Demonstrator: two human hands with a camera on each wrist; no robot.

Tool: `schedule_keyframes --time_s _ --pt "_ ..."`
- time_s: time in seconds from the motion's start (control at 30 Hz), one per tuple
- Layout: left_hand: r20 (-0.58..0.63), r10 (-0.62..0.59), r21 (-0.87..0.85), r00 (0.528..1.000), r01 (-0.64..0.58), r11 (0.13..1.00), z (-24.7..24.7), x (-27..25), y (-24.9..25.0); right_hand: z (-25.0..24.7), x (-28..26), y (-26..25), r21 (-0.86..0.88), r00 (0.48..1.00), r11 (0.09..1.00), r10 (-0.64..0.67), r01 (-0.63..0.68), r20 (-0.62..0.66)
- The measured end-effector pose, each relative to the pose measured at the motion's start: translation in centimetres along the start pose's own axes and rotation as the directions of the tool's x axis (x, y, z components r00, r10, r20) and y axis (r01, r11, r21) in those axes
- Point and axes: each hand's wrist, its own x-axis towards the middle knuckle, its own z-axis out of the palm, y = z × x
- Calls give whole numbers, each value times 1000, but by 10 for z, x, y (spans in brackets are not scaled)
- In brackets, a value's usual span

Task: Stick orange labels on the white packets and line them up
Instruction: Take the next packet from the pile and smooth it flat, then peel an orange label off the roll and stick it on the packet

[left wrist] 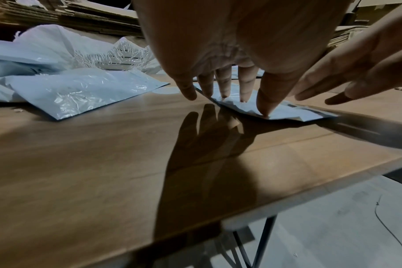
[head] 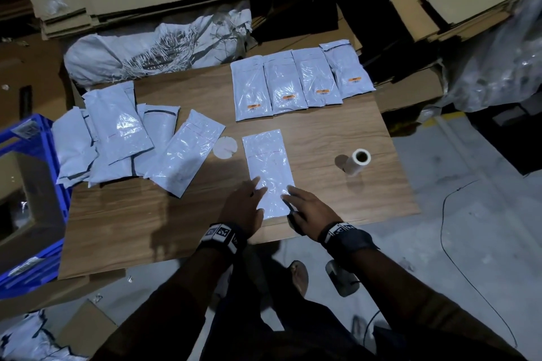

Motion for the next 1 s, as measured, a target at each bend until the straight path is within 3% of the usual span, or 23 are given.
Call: schedule_keyframes --time_s 0.07,0.13,0.23,0.33,0.4,0.47,0.57,0.63,0.73,0.8,0.87,0.93,1.0 --pt "9 -39 29 999 38 999 -5 7 3 -13 -2 -1 -11 997 1000 -15 14 -80" --pt "1 -66 44 998 66 997 -7 11 8 -31 -5 3 -55 970 998 -21 8 -241" --pt "-38 -62 26 997 63 998 -9 16 16 -67 -13 21 -63 873 994 50 -92 -485" --pt "-63 1 -35 998 -3 999 -10 21 28 -98 -18 47 -62 764 972 140 -229 -630" --pt "-86 25 -81 996 -32 996 -11 26 43 -109 -18 63 -25 784 961 210 -277 -585" --pt "-87 16 -126 996 -27 992 -13 32 59 -117 -13 76 -13 866 960 247 -280 -434" --pt "-72 23 -212 997 -38 977 -10 40 74 -126 -3 85 -1 934 978 200 -210 -295" --pt "-66 18 -271 998 -35 962 -9 43 79 -131 0 85 71 932 980 201 -188 -302" --pt "-75 9 -342 997 -34 939 -11 48 88 -132 1 87 255 882 939 313 -231 -352" --pt "-106 18 -381 994 -58 923 -16 53 94 -130 0 86 502 843 834 428 -230 -324" --pt "-143 35 -419 989 -92 903 -21 59 99 -131 -2 76 759 836 628 499 -170 -226" --pt "-153 45 -469 987 -113 876 -29 64 106 -133 -4 63 878 842 463 516 -121 -157" --pt "-133 56 -521 990 -118 845 -37 70 114 -136 -5 49 916 842 389 524 -104 -127"
